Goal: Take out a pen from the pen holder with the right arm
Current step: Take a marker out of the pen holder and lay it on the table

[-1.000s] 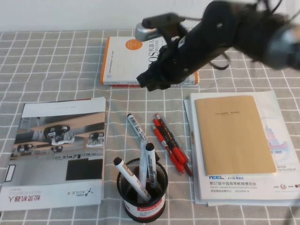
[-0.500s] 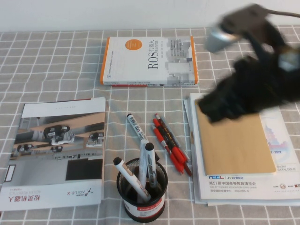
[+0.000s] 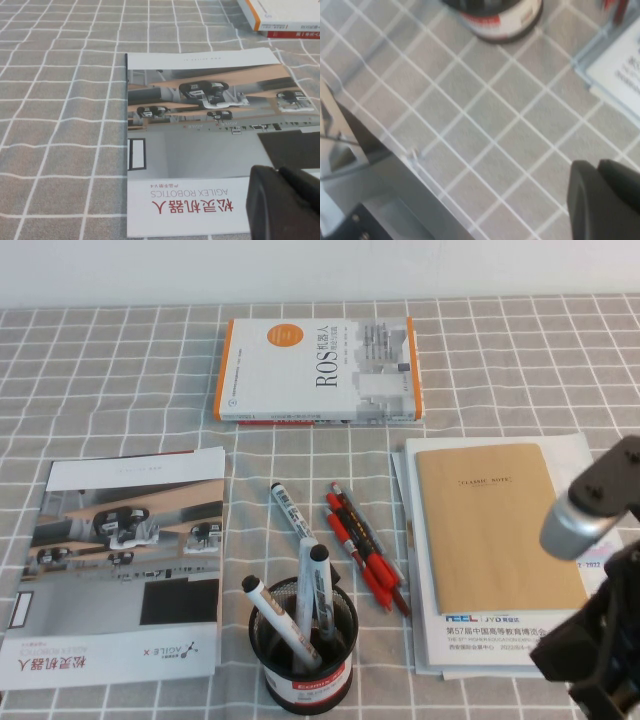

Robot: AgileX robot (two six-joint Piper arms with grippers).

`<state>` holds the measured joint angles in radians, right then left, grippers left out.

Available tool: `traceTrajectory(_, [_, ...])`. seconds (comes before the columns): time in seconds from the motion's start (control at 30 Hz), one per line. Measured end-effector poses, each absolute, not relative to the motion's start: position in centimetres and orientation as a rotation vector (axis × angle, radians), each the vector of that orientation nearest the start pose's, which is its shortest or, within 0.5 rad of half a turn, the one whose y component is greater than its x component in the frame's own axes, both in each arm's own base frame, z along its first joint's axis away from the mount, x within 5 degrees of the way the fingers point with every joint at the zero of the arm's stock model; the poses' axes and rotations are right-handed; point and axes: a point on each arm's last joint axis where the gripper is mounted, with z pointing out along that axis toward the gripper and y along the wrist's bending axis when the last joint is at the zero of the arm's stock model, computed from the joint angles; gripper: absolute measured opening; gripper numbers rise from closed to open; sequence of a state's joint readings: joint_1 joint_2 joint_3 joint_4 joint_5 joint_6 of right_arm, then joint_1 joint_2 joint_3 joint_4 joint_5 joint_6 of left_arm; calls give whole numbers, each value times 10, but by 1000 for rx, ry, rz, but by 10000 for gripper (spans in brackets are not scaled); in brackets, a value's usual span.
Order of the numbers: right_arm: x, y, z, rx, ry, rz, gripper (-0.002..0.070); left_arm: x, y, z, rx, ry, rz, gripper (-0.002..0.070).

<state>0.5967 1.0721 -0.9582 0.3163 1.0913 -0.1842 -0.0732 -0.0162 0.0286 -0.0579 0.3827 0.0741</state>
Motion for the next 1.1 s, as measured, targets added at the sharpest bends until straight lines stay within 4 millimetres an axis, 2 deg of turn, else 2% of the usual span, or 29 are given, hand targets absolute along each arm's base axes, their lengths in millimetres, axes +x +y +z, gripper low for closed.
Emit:
traceTrajectory(0.17, [146, 125, 326, -941, 2536, 483, -12, 52, -6, 170, 103, 1876, -57, -3])
traceTrajectory(0.27, [150, 123, 327, -902, 2445, 449, -12, 52, -6, 170, 103, 1876, -57, -3])
traceTrajectory(0.37, [145, 115, 321, -846, 2331, 429, -12, 52, -6, 170, 103, 1876, -57, -3])
traceTrajectory(0.47, [136, 99, 302, -740, 2278, 427, -12, 52, -6, 170, 103, 1876, -57, -3])
traceTrajectory(0.77, [106, 38, 235, -213, 2129, 345, -12, 52, -6, 170, 103, 1876, -57, -3])
traceTrajectory(0.9, [88, 25, 220, -104, 2025, 301, -12, 52, -6, 170, 103, 1876, -57, -3])
traceTrajectory(1.1, [70, 16, 200, -38, 1921, 253, -12, 52, -6, 170, 103, 1876, -57, -3])
